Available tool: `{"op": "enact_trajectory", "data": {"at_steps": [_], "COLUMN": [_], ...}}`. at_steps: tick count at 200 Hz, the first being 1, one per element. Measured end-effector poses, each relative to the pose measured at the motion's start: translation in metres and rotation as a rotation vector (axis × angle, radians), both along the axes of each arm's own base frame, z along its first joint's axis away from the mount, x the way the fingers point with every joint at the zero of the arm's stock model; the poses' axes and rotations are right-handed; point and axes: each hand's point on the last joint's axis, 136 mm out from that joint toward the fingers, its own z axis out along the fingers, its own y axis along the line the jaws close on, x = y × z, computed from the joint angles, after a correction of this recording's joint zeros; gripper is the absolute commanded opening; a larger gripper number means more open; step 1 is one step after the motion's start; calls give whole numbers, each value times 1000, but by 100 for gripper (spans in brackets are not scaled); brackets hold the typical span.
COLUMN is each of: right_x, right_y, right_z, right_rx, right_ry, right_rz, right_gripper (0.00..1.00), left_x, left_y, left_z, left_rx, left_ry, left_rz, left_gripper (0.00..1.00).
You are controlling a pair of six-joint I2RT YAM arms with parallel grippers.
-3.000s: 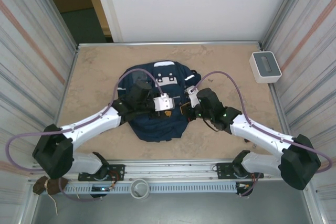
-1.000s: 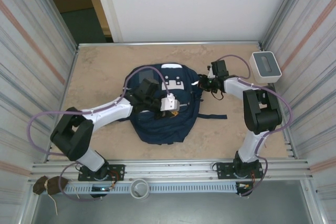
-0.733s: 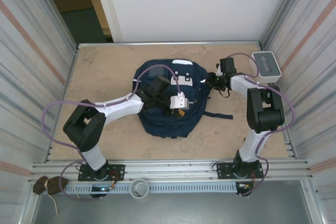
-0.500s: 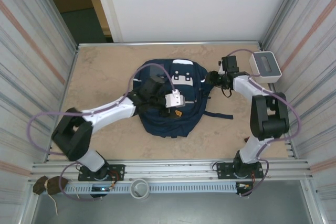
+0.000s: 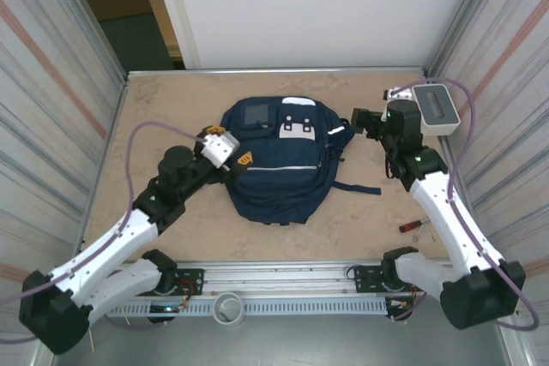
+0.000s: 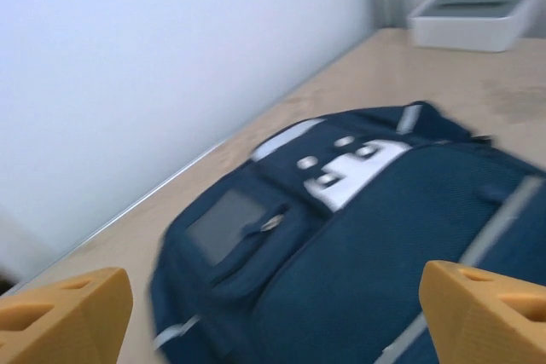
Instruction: Pack the student bag
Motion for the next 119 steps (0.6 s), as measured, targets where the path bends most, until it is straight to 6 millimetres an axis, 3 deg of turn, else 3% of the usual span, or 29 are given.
{"op": "enact_trajectory", "data": {"at_steps": [20, 45, 62, 86, 119], "right_x": [-10, -19, -22, -20, -12], "right_y": [-11, -22, -27, -33, -39], "right_z": [-14, -44, -69, -100, -137], "right_rx": [-30, -65, -89, -119, -140], "right_ry": [9, 47, 84, 149, 221], "right_rz": [-40, -86, -108, -134, -153], "right_gripper": [99, 99, 99, 99, 99], "left_x": [10, 16, 17, 17, 22], "left_y": [54, 125, 161, 187, 195], "left_z": [-8, -30, -52, -81, -107], "left_rx": [-52, -121, -154, -177, -167], "left_ry": [-3, 21, 59, 128, 194], "left_rz": [220, 485, 619, 721, 768], "left_gripper": [98, 99, 99, 99, 99]}}
